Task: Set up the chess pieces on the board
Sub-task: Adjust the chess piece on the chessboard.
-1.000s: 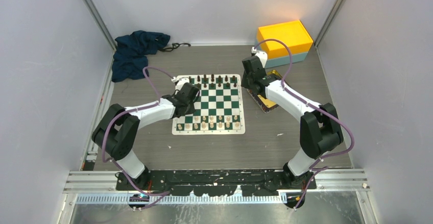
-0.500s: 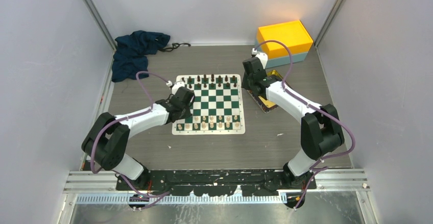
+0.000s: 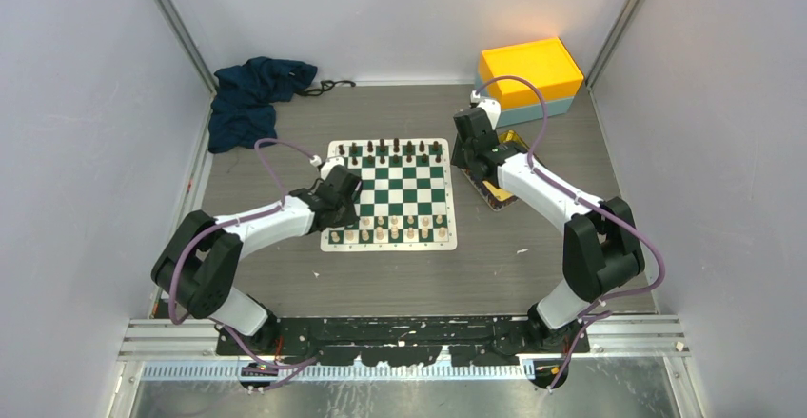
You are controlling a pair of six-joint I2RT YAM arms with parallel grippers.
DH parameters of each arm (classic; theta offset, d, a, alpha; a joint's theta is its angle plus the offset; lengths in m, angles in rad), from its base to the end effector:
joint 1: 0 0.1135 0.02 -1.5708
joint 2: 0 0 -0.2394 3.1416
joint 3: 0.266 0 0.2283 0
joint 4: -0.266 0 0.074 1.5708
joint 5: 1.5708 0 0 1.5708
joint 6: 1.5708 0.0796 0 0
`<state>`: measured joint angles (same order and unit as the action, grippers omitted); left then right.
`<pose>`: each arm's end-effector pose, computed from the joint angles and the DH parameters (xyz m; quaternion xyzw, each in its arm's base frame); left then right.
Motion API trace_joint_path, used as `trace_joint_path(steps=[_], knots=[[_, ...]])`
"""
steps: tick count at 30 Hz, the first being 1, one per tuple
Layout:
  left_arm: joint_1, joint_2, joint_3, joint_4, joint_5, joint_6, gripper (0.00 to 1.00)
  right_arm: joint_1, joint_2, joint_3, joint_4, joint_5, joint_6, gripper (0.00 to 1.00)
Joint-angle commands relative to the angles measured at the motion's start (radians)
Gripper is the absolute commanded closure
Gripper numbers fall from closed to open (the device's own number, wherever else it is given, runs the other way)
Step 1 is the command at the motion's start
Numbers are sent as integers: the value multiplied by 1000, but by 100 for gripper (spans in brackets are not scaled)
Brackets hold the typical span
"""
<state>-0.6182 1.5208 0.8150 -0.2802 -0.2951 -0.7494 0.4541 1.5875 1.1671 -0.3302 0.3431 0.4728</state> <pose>0.2559 -0.1536 0.1302 -0.1044 0.9423 -0.0710 0.3100 0.3339 0.1332 0.2162 0.0765 0.9029 0.0356 0.4214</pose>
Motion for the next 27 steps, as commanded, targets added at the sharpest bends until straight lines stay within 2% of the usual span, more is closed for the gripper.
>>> trace_joint_path(steps=[1,11,13,15,18,22,27], knots=[[-9,-38,1,46,15,-11,100,-4,-52,-1,20,10,1,66],[-13,-20,0,53,10,-13,98,-4,-56,-6,19,16,-4,66],[-13,-17,-2,51,3,-11,93,-4,-56,-6,19,15,-5,66],[-13,-16,-2,47,-6,-10,81,-4,-57,-6,19,14,-5,66],[-13,-17,-5,45,-18,-8,70,-4,-56,-6,17,14,-7,66],[-13,-12,-7,46,-20,-3,64,-4,-56,-6,17,13,-7,66],[-13,-22,-6,43,-34,-1,60,-4,-58,-2,12,16,-10,66]])
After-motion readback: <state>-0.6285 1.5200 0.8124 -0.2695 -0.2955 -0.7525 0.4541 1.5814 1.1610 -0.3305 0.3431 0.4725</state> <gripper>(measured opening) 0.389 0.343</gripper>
